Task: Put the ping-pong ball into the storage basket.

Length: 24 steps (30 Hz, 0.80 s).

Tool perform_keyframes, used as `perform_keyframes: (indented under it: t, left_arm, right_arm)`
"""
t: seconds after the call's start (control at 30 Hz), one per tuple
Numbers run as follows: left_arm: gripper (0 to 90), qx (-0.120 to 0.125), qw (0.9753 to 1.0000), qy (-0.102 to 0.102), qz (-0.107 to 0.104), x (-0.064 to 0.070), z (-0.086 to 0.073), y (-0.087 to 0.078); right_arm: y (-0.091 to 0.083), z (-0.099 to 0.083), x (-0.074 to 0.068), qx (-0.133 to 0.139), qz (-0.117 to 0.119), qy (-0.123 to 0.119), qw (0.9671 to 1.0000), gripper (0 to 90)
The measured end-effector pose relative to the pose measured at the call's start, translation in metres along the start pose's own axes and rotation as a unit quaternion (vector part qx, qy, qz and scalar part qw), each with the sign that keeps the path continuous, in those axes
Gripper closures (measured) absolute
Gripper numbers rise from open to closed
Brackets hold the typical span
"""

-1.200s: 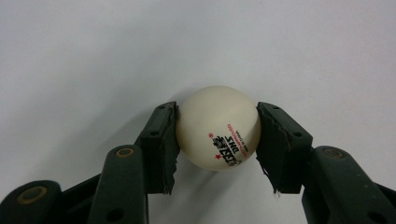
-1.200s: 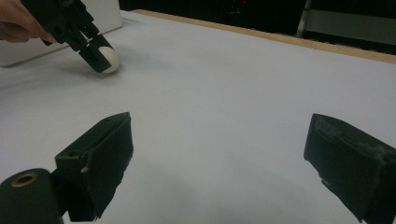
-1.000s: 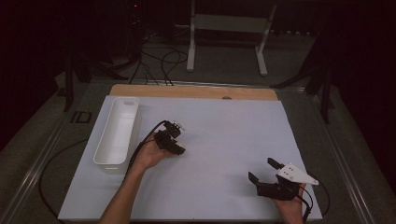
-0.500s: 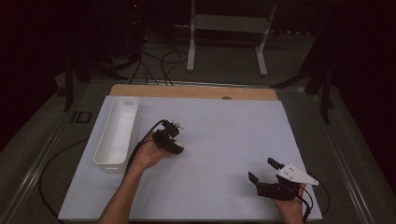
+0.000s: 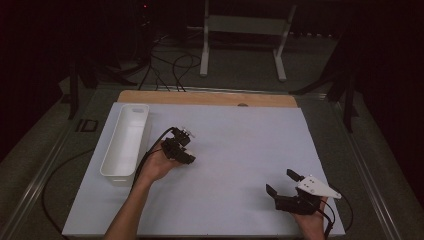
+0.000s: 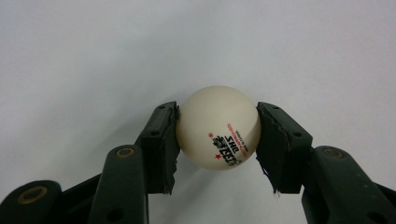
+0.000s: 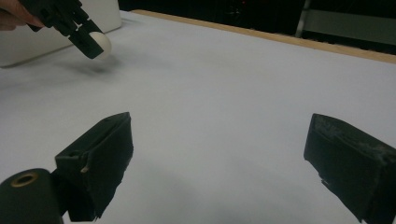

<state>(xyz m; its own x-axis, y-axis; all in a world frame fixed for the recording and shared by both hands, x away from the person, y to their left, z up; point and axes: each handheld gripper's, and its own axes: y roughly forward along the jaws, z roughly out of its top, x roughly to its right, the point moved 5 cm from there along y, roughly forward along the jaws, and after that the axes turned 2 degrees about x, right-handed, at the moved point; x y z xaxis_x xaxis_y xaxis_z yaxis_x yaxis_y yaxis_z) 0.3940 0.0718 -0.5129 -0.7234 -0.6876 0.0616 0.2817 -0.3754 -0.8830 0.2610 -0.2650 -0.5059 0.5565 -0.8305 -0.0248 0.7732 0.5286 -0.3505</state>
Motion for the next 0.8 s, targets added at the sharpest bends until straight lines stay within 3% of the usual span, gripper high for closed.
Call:
perform_keyframes:
  t: [0.8]
  left_arm:
    - [51.3, 0.008, 1.0000, 0.001, 0.002, 0.003, 0.001, -0.018]
  right_arm:
    - [0.001, 0.000, -0.001, 0.000, 0.002, 0.001, 1.0000, 7.7]
